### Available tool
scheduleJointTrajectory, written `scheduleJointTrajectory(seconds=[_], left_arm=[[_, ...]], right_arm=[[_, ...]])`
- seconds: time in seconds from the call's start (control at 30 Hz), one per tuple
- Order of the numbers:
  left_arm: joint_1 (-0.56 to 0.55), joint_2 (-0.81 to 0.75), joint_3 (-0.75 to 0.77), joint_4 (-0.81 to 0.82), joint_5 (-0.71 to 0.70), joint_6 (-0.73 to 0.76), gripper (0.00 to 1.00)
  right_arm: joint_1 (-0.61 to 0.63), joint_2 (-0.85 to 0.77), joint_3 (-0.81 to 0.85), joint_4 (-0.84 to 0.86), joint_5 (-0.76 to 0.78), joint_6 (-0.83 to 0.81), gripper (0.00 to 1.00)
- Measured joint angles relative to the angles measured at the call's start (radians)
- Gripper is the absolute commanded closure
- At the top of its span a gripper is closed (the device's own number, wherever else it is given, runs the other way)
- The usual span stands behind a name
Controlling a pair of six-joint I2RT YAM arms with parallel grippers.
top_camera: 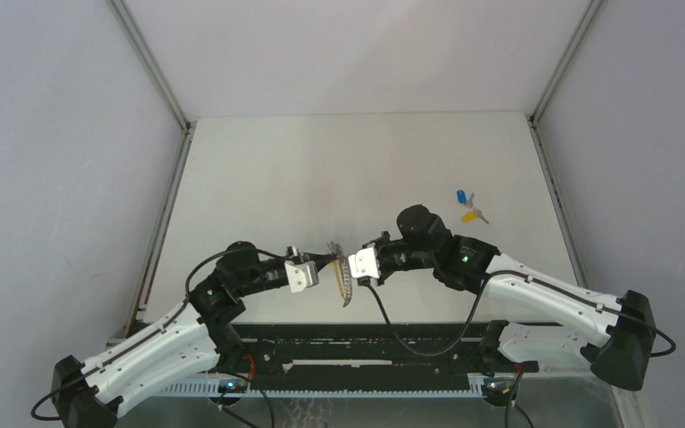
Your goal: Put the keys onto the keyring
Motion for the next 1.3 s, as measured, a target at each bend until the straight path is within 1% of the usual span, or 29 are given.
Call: scheduleJointTrajectory(seconds=[0.47, 1.3], left_arm=[[0.000, 0.000, 0.000, 0.004, 0.001, 0.000, 1.00], [0.000, 0.000, 0.000, 0.004, 0.008, -0.008, 1.00]], right_arm=[[0.006, -0.003, 0.000, 0.005, 0.041, 0.004, 1.00], [0.015, -0.003, 0.000, 0.009, 0.042, 0.016, 1.00]])
